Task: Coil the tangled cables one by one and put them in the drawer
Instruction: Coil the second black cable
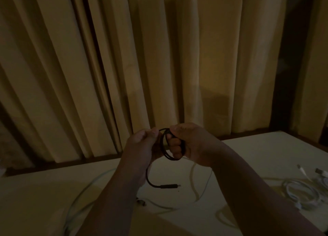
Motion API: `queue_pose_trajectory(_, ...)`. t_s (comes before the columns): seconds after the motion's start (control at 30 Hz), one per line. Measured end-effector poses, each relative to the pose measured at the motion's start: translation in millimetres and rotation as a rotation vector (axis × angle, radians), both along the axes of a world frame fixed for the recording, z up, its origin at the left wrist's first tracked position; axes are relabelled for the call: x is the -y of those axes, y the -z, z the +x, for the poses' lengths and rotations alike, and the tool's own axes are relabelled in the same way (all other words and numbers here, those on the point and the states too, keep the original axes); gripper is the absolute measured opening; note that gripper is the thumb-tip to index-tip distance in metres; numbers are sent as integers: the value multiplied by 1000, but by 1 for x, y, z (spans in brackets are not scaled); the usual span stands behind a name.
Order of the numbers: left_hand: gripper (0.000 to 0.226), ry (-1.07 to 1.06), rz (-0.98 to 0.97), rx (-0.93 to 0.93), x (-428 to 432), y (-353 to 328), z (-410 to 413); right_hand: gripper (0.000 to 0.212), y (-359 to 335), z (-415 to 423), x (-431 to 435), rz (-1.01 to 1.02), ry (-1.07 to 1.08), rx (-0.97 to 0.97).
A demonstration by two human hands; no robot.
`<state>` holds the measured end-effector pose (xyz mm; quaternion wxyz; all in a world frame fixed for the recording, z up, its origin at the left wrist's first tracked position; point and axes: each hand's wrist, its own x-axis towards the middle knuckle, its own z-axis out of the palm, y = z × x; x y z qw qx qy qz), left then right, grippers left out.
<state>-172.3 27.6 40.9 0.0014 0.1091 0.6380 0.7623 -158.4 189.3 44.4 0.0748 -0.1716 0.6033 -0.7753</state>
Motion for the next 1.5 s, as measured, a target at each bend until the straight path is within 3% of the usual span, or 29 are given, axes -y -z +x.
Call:
queue_pose_trajectory(0.23, 29, 9, 80, -6, -8, -1, 6, 31, -6, 5, -1, 18, 11, -46)
queue_pose_trajectory(0.43, 27, -59, 76, -12, -12, 2, 6, 33, -3, -1, 5, 232, 237, -178)
queue_pose_trajectory(0.67, 26, -91, 70, -28, -13, 2, 7, 37, 3, -5, 13, 117, 256, -145)
queue_pose_trajectory(0.87, 23, -86, 68, -22, -21, 4, 12, 36, 5, -6, 11, 320, 413, -162)
queue_pose_trajectory(1.13, 18, -245, -239, -288, -4, 7, 3, 34, -4, 2, 20, 424, 466, -254)
queue_pose_trajectory(1.33, 33, -244, -177, -216, 1, 0, 5, 33, -8, 7, 26, 460, 451, -328)
queue_pose_trajectory(1.5, 16, -170, -7, -28, 0, -2, 6, 31, -7, 5, 24, 341, 375, -244)
